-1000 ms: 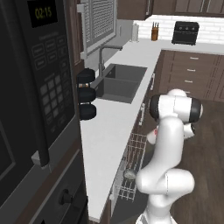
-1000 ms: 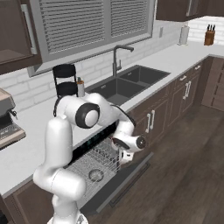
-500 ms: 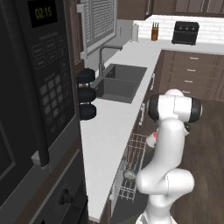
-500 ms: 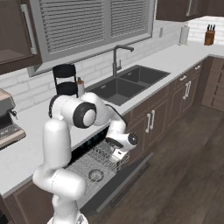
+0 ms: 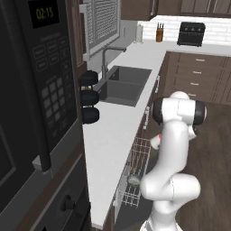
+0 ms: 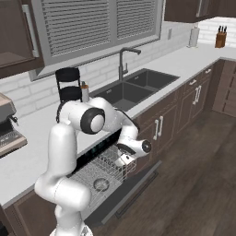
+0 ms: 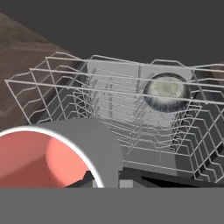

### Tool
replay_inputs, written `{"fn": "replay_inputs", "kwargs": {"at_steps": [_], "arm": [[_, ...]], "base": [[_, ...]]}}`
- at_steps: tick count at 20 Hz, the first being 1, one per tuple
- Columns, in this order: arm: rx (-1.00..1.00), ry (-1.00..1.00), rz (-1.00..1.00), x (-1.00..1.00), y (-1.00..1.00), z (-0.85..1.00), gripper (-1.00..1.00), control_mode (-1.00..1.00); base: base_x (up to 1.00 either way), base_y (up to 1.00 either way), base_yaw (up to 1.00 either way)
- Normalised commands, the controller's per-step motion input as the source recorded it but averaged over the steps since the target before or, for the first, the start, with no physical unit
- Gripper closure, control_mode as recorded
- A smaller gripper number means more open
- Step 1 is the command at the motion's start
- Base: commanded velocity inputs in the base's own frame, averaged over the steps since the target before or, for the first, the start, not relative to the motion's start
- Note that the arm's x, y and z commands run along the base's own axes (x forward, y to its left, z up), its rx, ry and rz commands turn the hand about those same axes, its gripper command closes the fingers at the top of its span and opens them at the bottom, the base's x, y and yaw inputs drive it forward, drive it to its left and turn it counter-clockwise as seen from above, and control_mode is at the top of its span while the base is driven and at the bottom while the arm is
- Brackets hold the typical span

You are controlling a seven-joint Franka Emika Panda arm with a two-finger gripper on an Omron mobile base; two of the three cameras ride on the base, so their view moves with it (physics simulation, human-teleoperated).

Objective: Pick up the cup and bowl from the counter, place them in the dishwasher, and close the dishwasher door.

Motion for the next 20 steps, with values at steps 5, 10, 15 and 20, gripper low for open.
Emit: {"fn": "replay_inputs", "kwargs": {"at_steps": [5, 10, 15, 20], "arm": [[-0.02, 0.07, 0.00, 0.39, 0.14, -0.17, 1.00, -1.00], [0.00, 0.13, -0.01, 0.39, 0.10, -0.53, 1.00, -1.00], [0.03, 0.12, 0.00, 0.34, 0.00, -0.58, 1.00, -1.00], [0.02, 0.10, 0.00, 0.30, 0.03, -0.35, 1.00, -1.00]], "base": [[0.00, 0.00, 0.00], [0.00, 0.00, 0.00], [0.00, 0.00, 0.00], [0.00, 0.00, 0.00]]}}
